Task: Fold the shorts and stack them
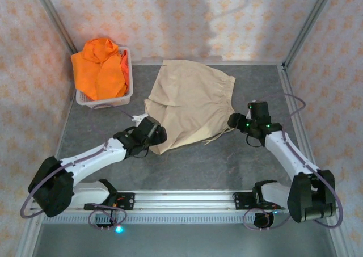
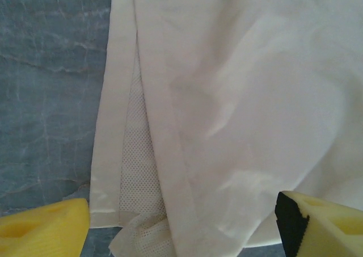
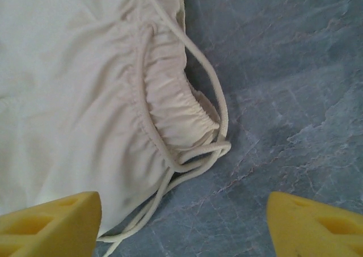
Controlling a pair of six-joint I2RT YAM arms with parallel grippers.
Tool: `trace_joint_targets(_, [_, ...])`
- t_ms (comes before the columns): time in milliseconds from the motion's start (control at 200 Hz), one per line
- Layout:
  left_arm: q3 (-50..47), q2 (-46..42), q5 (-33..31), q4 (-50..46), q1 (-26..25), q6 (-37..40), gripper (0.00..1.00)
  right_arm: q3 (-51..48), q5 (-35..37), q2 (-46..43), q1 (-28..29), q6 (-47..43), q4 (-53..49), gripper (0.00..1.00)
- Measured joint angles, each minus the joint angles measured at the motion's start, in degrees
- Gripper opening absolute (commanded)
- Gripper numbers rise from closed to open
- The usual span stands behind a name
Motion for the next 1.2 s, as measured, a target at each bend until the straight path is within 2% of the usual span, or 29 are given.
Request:
trace_joint_targets(160, [0.81, 6.49, 1.75, 4.44, -0.92, -0.63, 0.73, 0.48, -2.84, 8.68, 0.00, 0.61, 4.28, 0.54])
trace_joint_targets(260, [1.62, 11.04, 2.82, 5.70, -0.96, -0.87, 0.70, 1.86, -4.50, 13.92, 0.00, 0.52, 5.75, 0.53])
trace_joint_targets(435, [1.64, 15.50, 4.52, 7.78, -1.38, -2.45, 0.62, 3.41, -5.79, 17.29, 0.00, -0.50, 7.28, 0.42])
trace_joint_targets(530, [2.40, 17.86, 4.90, 8.48, -2.16, -2.91, 0.47, 4.39, -6.05, 18.97, 0.00, -0.85, 8.37, 0.32])
trace_joint_targets(565, [3.02, 18.40, 5.03, 8.90, -2.38, -3.23, 0.39, 4.61, -6.08, 19.65, 0.00, -1.16, 8.81, 0.28])
trace_joint_targets(631, [4.07, 19.80, 5.44, 9.79, -2.67, -3.43, 0.19, 4.72, -6.23, 20.55, 0.00, -1.25, 9.27, 0.18])
trace_joint_targets(691, [4.74, 20.83, 5.38, 9.86, -2.84, -3.41, 0.07, 4.83, -6.23, 21.07, 0.00, -1.25, 9.33, 0.11])
trace_joint_targets(741, [5.14, 20.87, 5.18, 9.40, -2.84, -3.82, 0.00, 5.11, -6.21, 21.24, 0.00, -1.70, 9.29, 0.06])
trace_joint_targets(786, [5.84, 20.61, 4.81, 8.50, -2.84, -3.21, 0.00, 5.49, -6.19, 21.24, 0.00, -1.62, 9.14, 0.00])
trace_joint_targets(931, [9.53, 15.50, 1.42, 3.17, -2.84, -2.23, 0.00, 6.80, -4.94, 19.04, 0.00, -2.49, 7.08, 0.00])
trace_joint_targets(1116, [15.34, 3.65, -2.67, -3.13, -1.46, -0.33, 0.00, 10.93, -2.64, 9.35, 0.00, -3.58, -1.70, 0.00])
trace_joint_targets(1196, [16.13, 0.44, -3.37, -5.18, 0.74, -0.28, 0.05, 14.10, -1.68, 5.44, 0.31, -4.28, -6.47, 0.00])
